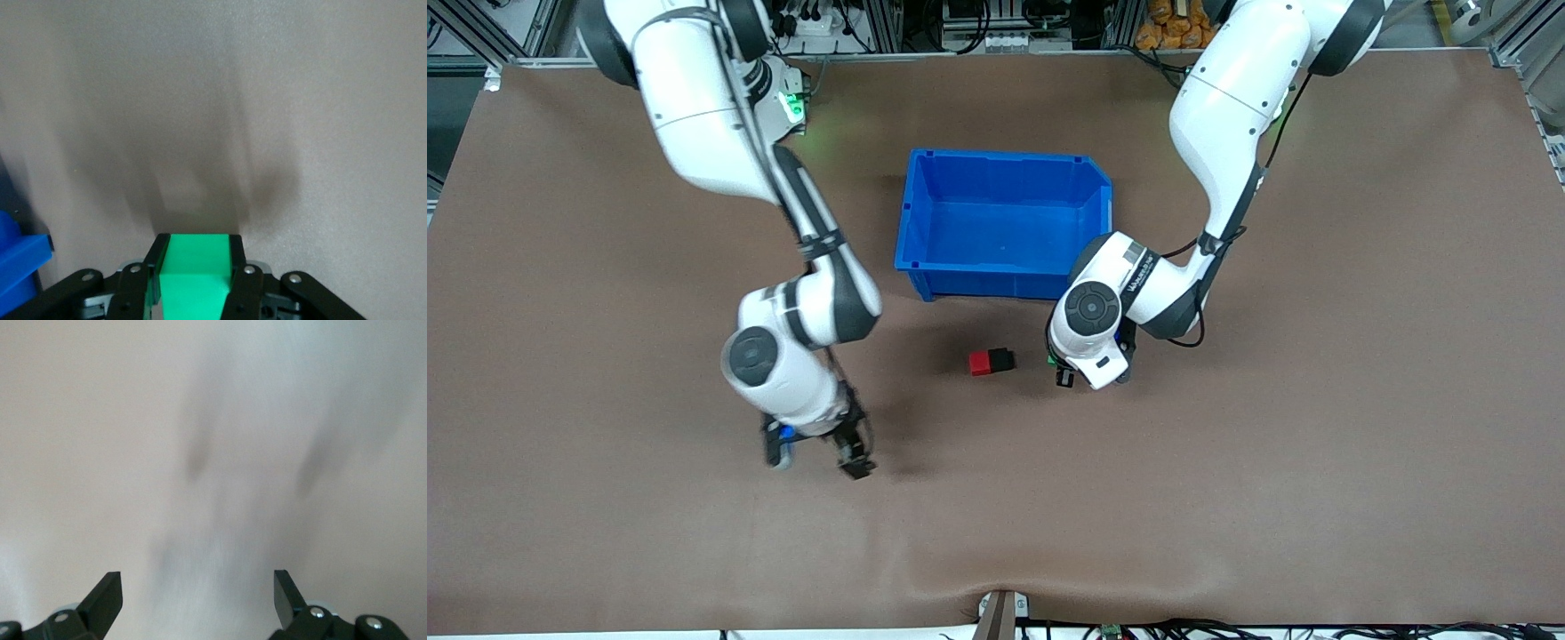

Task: Attach green and red cubes to black cube
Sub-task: 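Withdraw the right gripper while the left gripper lowers the green cube onto black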

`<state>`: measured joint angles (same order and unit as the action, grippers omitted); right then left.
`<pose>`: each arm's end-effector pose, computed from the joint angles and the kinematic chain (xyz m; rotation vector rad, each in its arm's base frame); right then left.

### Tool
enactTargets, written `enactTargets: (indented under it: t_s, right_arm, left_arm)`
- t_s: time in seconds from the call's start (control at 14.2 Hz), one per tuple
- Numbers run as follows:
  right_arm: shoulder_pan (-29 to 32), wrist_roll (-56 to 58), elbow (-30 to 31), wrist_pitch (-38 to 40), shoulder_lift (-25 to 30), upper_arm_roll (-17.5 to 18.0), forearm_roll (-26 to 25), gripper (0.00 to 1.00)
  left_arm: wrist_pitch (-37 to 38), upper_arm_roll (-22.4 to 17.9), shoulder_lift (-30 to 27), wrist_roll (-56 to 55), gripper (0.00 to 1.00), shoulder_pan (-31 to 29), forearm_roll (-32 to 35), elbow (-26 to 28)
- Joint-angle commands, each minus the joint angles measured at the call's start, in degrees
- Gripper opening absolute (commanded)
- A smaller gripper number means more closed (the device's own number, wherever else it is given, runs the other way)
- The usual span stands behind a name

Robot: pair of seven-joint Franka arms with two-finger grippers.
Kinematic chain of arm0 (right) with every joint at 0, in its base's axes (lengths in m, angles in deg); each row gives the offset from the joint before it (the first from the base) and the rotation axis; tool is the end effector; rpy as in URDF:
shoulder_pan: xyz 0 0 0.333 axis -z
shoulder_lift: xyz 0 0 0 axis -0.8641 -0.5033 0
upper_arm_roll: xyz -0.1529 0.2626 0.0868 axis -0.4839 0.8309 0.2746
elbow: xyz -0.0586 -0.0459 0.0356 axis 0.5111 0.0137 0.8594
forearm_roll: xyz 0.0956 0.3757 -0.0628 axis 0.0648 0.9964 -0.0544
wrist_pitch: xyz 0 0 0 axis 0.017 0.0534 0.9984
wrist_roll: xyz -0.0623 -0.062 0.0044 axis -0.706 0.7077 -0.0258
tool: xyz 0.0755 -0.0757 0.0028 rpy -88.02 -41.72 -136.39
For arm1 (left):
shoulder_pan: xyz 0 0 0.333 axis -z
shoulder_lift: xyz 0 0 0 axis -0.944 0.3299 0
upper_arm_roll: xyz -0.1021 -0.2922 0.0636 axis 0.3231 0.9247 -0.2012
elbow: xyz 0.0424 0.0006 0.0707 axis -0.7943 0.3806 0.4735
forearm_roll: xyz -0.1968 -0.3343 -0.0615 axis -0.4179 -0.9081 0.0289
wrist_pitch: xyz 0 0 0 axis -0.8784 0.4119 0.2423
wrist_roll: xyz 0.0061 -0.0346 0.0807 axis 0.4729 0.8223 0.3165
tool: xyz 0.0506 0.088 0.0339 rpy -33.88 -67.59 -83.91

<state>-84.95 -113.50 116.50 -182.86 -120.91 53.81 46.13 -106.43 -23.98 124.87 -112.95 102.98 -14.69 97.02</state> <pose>0.7171 0.2358 0.2526 -2.4698 1.5960 -0.0766 0.5668 -0.4184 0.1814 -2.3665 -1.9609 0.1351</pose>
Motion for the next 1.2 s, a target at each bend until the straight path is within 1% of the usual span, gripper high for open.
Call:
enactTargets:
  t_s: [0.0,0.14,0.28,0.49,0.63,0.71,0.78,0.85,0.92,0.99,1.06,1.13]
  right_arm:
    - [3.96,14.62,0.48,6.66,2.63,0.23,-1.88,1.0]
    - [7.65,22.63,0.4,12.21,5.61,0.22,-1.8,1.0]
    - [9.94,30.19,0.57,18.09,9.21,-0.21,-1.89,1.0]
    - [14.43,43.36,0.66,28.46,16.06,-0.57,-2.06,1.0]
    - [17.06,53.2,0.66,34.53,20.98,-0.74,-3.72,1.0]
    - [19.08,57.6,0.83,36.3,23.53,-0.66,-4.95,1.0]
    - [20.32,60.95,1.45,38.32,26.43,-0.65,-5.14,1.0]
    - [21.02,63.51,1.89,41.47,28.89,-0.65,-5.14,1.0]
    - [21.64,65.19,1.89,46.46,31.35,-0.65,-5.49,1.0]
    - [21.12,65.81,1.8,52.34,33.73,-0.65,-7.66,1.0]
    - [20.51,65.3,2.06,54.66,36.27,-0.22,-11.43,1.0]
    - [20.16,66.16,3.81,54.42,39.43,-0.22,-13.29,1.0]
  left_arm:
    - [0.17,-0.27,2.65,-0.42,0.01,1.59,-2.53,-1.67]
    - [0.96,-0.27,2.22,-0.42,0.01,2.82,-3.77,-1.15]
    - [1.75,0.42,2.13,-0.51,0.01,2.91,-4.56,-1.15]
    - [1.67,0.96,2.48,-1.38,0.01,3.0,-5.09,-1.41]
    - [1.14,0.87,2.74,-1.56,0.01,3.09,-7.02,-1.67]
    - [0.27,0.87,2.83,-1.56,0.01,3.61,-7.46,-1.67]
    - [-1.39,0.87,3.18,-1.91,0.01,3.79,-7.72,-1.76]
    - [-2.63,0.87,3.36,-2.79,0.01,3.79,-7.73,-1.85]
    - [-3.86,0.87,3.62,-3.14,0.01,3.79,-7.73,-1.85]
    - [-4.57,0.87,3.71,-3.15,0.01,3.88,-7.81,-1.94]
    - [-5.1,0.78,3.71,-3.23,0.01,3.88,-7.81,-1.94]
    - [-5.8,0.78,3.62,-3.23,0.01,3.79,-7.81,-2.02]
